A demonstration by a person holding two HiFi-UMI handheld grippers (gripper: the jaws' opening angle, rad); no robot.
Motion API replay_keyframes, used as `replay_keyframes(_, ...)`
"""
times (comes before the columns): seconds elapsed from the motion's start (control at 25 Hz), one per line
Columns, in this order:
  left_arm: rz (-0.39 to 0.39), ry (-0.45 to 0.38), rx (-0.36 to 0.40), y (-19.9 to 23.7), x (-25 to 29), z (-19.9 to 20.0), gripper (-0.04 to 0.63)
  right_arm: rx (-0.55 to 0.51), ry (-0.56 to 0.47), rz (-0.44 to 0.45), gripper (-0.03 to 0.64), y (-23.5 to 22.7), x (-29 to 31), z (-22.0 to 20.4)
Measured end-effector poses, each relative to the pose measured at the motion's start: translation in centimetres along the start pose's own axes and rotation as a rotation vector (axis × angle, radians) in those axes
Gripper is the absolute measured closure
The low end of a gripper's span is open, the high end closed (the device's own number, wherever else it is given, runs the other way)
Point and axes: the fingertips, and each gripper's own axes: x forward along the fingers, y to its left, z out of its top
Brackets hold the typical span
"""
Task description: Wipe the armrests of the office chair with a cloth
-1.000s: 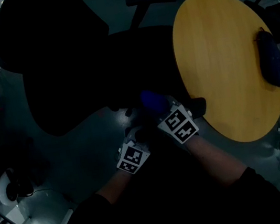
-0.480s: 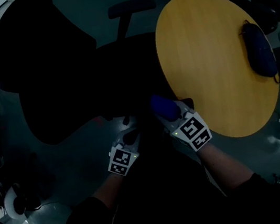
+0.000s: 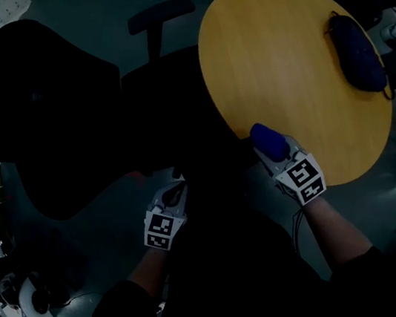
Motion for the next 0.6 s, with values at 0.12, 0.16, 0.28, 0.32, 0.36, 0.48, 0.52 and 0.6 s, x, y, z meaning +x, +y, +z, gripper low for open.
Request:
replay_keyframes(0.12, 0.008, -0.008, -0.014, -0.2, 0.3, 0.1, 0.58, 0.023, 0.019, 0.009, 0.509, 0.3, 0.2, -1.9)
replay_keyframes(0.16, 0.011, -0.01, -0.019, -0.2, 0.4, 0.2, 0.58, 0.031, 0.022, 0.016, 0.509, 0.6, 0.3, -2.3)
replay_keyframes(0.28, 0.015, -0.011, -0.023, -0.3, 0.4, 0.3, 0.58, 0.044, 0.027, 0.047, 0.509, 2.0, 0.6, -3.1)
replay_keyframes(0.32, 0.015, -0.011, -0.022, -0.3, 0.4, 0.3, 0.58, 0.047, 0.03, 0.061, 0.509, 2.7, 0.8, -3.3)
replay_keyframes(0.36, 0.014, -0.011, -0.021, -0.3, 0.4, 0.3, 0.58, 0.049, 0.035, 0.078, 0.509, 3.5, 0.9, -3.6)
replay_keyframes(0.48, 0.006, -0.014, -0.018, -0.4, 0.4, 0.2, 0.58, 0.044, 0.051, 0.135, 0.509, 6.3, 1.5, -4.1)
replay_keyframes(0.52, 0.001, -0.016, -0.017, -0.5, 0.4, 0.2, 0.58, 0.042, 0.054, 0.15, 0.509, 7.1, 1.7, -4.3)
replay_keyframes(0.6, -0.009, -0.022, -0.018, -0.6, 0.5, 0.2, 0.58, 0.045, 0.055, 0.174, 0.509, 8.7, 2.2, -4.2)
